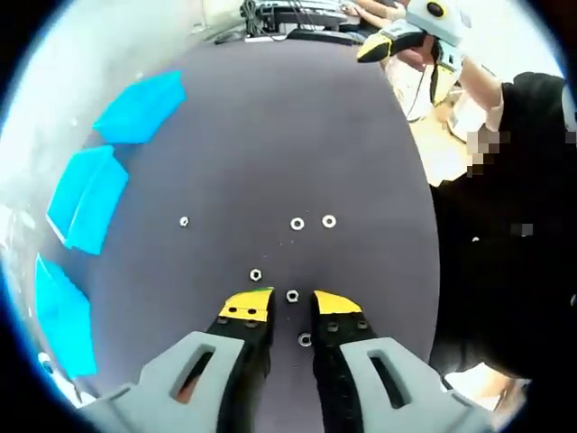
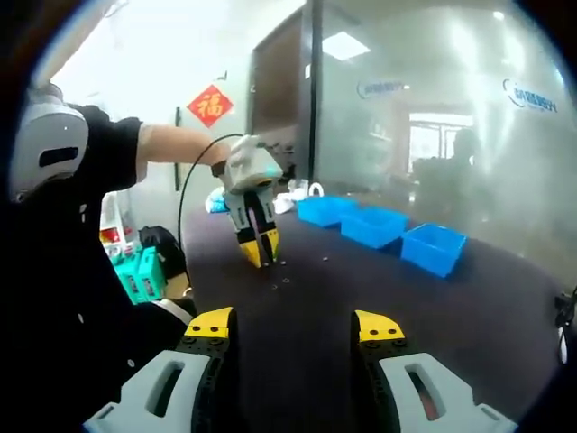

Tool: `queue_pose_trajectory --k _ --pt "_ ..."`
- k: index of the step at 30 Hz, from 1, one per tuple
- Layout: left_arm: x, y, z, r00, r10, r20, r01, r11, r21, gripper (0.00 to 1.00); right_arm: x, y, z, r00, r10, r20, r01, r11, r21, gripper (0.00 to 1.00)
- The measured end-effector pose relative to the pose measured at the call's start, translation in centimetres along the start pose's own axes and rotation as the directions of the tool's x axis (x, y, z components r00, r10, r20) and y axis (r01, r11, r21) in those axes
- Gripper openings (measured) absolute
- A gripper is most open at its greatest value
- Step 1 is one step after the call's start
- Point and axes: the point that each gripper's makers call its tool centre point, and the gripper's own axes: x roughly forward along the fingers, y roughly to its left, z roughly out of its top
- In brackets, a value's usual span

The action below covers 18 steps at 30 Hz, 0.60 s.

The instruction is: Sort the screws, nuts, and washers into the corresponding bins

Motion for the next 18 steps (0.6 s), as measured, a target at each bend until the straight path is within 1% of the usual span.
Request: queue_pose_trajectory --k 4,15,18 --pt "0.1 -0.13 -0.17 1.0 -0.012 -0.011 0.012 1.0 0.007 0.12 0.05 0.14 0.01 1.0 0.003 0.0 -0.003 1.0 -0.002 0.46" --pt "0.19 -0.39 -0.25 1.0 -0.027 -0.012 0.027 1.0 0.01 0.08 -0.01 0.18 -0.19 1.0 0.003 0.001 -0.003 1.0 0.0 0.46" --pt "0.18 -0.4 -0.21 1.0 -0.025 -0.009 0.025 1.0 0.011 0.04 -0.04 0.04 -0.18 1.0 -0.003 0.001 0.003 1.0 -0.002 0.46"
